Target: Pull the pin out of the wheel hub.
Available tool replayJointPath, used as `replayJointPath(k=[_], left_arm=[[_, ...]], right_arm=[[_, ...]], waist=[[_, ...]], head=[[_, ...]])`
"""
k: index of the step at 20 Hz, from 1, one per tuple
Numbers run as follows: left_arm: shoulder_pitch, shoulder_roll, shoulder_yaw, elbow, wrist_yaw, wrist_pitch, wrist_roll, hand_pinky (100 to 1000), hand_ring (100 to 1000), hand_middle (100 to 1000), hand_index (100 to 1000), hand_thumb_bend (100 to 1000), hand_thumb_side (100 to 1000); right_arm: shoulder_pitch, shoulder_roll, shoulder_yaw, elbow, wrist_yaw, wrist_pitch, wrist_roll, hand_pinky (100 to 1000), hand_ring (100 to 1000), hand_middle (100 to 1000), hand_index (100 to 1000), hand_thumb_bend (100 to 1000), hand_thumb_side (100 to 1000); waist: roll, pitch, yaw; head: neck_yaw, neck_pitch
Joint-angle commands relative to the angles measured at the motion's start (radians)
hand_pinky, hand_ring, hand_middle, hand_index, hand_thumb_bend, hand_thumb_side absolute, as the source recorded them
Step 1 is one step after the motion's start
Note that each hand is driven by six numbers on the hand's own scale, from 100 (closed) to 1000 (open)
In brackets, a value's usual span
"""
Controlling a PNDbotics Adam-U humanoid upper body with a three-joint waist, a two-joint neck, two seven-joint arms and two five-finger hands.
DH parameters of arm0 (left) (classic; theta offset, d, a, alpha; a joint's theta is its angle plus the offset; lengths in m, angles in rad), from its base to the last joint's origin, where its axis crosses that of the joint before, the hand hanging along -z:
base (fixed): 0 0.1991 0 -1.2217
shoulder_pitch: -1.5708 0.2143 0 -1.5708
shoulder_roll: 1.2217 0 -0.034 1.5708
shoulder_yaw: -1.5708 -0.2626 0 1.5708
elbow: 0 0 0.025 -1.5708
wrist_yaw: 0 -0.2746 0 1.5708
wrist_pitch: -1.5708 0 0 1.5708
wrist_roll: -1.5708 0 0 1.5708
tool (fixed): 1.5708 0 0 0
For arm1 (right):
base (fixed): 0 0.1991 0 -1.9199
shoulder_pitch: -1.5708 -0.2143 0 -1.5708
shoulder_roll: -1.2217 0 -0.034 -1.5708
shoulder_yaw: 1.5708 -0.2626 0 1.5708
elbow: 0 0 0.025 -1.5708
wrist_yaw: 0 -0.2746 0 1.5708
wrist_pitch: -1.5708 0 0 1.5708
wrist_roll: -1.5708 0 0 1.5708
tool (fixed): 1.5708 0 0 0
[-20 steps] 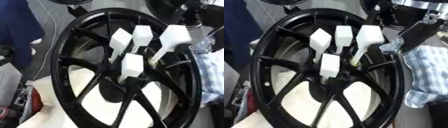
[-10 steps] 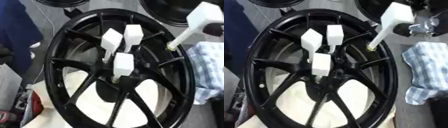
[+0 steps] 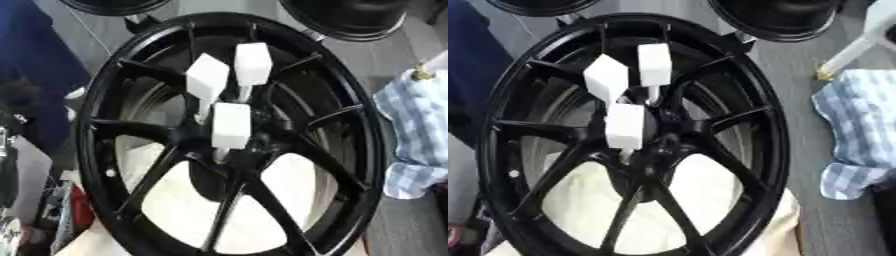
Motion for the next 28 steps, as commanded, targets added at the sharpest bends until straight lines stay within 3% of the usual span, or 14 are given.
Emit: replayJointPath(k=[1, 5, 7, 10, 12, 13, 15, 16, 17, 18, 20, 21, 23, 28], left_arm=[[-0.003, -0.001, 0.009, -0.015, -0.013, -0.008, 0.009, 804, 944, 682, 803, 100, 754], [-0.008, -0.009, 0.007, -0.015, -0.021, -0.015, 0.011, 804, 945, 682, 803, 100, 751], [-0.011, -0.013, -0.002, -0.015, -0.020, -0.019, 0.006, 804, 945, 682, 803, 100, 752], [-0.015, -0.021, -0.010, -0.015, -0.020, -0.018, -0.003, 803, 946, 682, 803, 100, 753], [-0.018, -0.024, -0.012, -0.015, -0.019, -0.018, -0.006, 803, 946, 681, 803, 100, 754], [-0.019, -0.026, -0.013, -0.015, -0.019, -0.018, -0.007, 803, 946, 681, 803, 100, 754], [-0.021, -0.028, -0.014, -0.015, -0.019, -0.018, -0.009, 802, 946, 681, 803, 100, 755], [-0.022, -0.029, -0.015, -0.015, -0.019, -0.017, -0.010, 802, 947, 681, 803, 100, 755], [-0.023, -0.029, -0.016, -0.015, -0.020, -0.017, -0.011, 802, 947, 681, 803, 100, 755], [-0.024, -0.030, -0.016, -0.015, -0.020, -0.016, -0.012, 802, 947, 681, 803, 100, 756], [-0.025, -0.032, -0.017, -0.015, -0.021, -0.014, -0.013, 802, 947, 681, 803, 100, 757], [-0.025, -0.032, -0.017, -0.015, -0.022, -0.013, -0.013, 802, 948, 682, 803, 100, 757], [-0.026, -0.032, -0.017, -0.015, -0.023, -0.012, -0.013, 802, 948, 682, 803, 100, 757], [-0.027, -0.031, -0.018, -0.015, -0.022, -0.007, -0.014, 802, 948, 682, 803, 100, 759]], right_arm=[[0.046, 0.034, -0.080, 0.009, 0.044, -0.021, -0.049, 565, 533, 441, 384, 371, 143], [0.144, 0.130, -0.165, 0.006, 0.104, -0.046, -0.110, 569, 538, 449, 392, 364, 145], [0.285, 0.224, -0.212, -0.013, 0.198, -0.103, -0.204, 581, 556, 454, 397, 374, 134], [0.368, 0.338, -0.217, -0.019, 0.331, -0.126, -0.307, 592, 567, 461, 403, 378, 146], [0.383, 0.395, -0.208, -0.020, 0.369, -0.105, -0.333, 610, 594, 482, 433, 392, 100], [0.388, 0.419, -0.205, -0.020, 0.385, -0.092, -0.340, 618, 603, 489, 446, 447, 142], [0.398, 0.463, -0.200, -0.020, 0.421, -0.059, -0.362, 658, 659, 558, 526, 469, 180], [0.401, 0.481, -0.194, -0.020, 0.433, -0.046, -0.372, 678, 689, 596, 568, 486, 164], [0.403, 0.497, -0.189, -0.020, 0.444, -0.038, -0.377, 704, 727, 663, 626, 522, 246], [0.405, 0.511, -0.184, -0.020, 0.454, -0.033, -0.378, 741, 780, 763, 685, 629, 300], [0.407, 0.533, -0.174, -0.020, 0.469, -0.031, -0.364, 781, 840, 862, 753, 710, 307], [0.407, 0.542, -0.171, -0.020, 0.475, -0.030, -0.351, 794, 860, 887, 771, 636, 484], [0.404, 0.556, -0.171, -0.020, 0.475, -0.038, -0.346, 793, 855, 879, 764, 613, 534], [0.385, 0.563, -0.168, -0.020, 0.426, -0.102, -0.369, 783, 821, 823, 716, 588, 387]], waist=[[0.008, -0.007, -0.009], [0.025, 0.006, -0.014], [0.030, 0.010, 0.005], [0.036, 0.017, 0.018], [0.039, 0.021, 0.021], [0.040, 0.022, 0.022], [0.042, 0.025, 0.024], [0.042, 0.026, 0.025], [0.043, 0.027, 0.025], [0.043, 0.028, 0.025], [0.043, 0.030, 0.025], [0.042, 0.030, 0.024], [0.041, 0.031, 0.023], [0.039, 0.028, 0.018]], head=[[0.012, -0.004], [0.016, -0.011], [0.000, -0.013], [-0.006, -0.017], [-0.003, -0.022], [0.000, -0.025], [0.005, -0.029], [0.006, -0.030], [0.007, -0.031], [0.007, -0.030], [0.005, -0.031], [0.005, -0.032], [0.005, -0.030], [0.008, -0.032]])
